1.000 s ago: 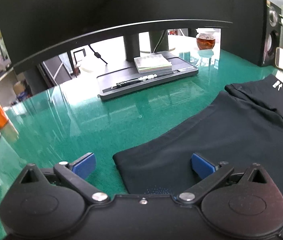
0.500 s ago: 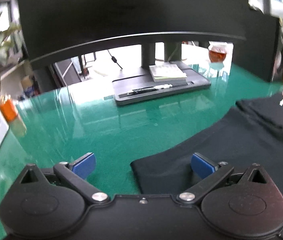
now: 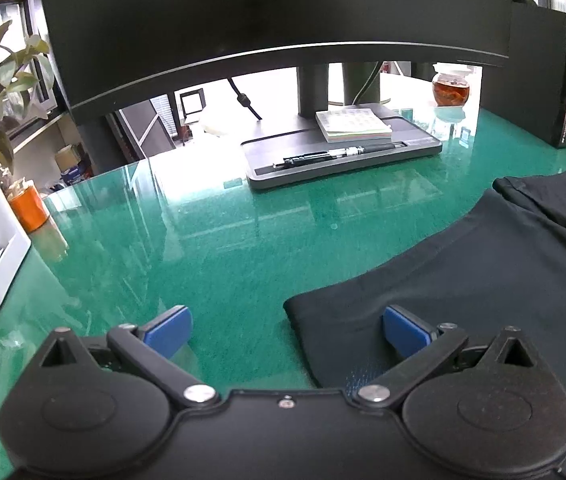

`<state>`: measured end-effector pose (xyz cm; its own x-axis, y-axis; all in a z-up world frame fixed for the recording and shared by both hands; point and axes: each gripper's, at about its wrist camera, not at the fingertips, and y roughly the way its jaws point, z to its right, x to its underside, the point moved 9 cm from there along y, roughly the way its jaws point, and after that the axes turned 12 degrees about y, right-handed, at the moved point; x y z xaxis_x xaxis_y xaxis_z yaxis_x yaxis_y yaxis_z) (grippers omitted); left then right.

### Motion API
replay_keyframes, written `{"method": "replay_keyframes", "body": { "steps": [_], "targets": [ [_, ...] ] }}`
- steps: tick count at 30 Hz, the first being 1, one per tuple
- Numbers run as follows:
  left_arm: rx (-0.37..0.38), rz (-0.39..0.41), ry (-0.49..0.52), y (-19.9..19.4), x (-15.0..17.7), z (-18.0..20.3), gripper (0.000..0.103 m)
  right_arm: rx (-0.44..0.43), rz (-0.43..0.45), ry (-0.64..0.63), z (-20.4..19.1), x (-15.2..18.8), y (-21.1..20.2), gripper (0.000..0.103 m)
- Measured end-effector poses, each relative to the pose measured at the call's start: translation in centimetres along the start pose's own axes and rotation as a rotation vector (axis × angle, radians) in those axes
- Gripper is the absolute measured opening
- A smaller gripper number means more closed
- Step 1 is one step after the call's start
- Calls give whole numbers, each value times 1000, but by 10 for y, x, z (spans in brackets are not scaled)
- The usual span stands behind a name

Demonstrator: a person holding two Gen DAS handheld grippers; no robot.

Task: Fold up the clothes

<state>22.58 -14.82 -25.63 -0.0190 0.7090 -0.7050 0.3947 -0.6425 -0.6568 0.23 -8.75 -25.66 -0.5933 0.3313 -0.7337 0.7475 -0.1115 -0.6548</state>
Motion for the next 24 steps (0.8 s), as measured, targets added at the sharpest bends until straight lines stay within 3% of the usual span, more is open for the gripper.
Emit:
{"method": "replay_keyframes", "body": {
  "steps": [11, 15, 19, 24],
  "targets": [
    [3, -4, -27, 3, 1, -3, 103, -1, 0, 2, -3, 2, -2, 37],
    [-61, 17, -2, -15, 1, -8, 102, 0, -7, 15, 3, -1, -6, 38],
    [9, 73, -46, -41, 5, -1, 102, 111, 92, 113, 51, -42, -24, 37],
    [10, 42, -60, -32, 11, 10, 102, 238, 173, 270, 106, -98, -21, 30]
  ]
}}
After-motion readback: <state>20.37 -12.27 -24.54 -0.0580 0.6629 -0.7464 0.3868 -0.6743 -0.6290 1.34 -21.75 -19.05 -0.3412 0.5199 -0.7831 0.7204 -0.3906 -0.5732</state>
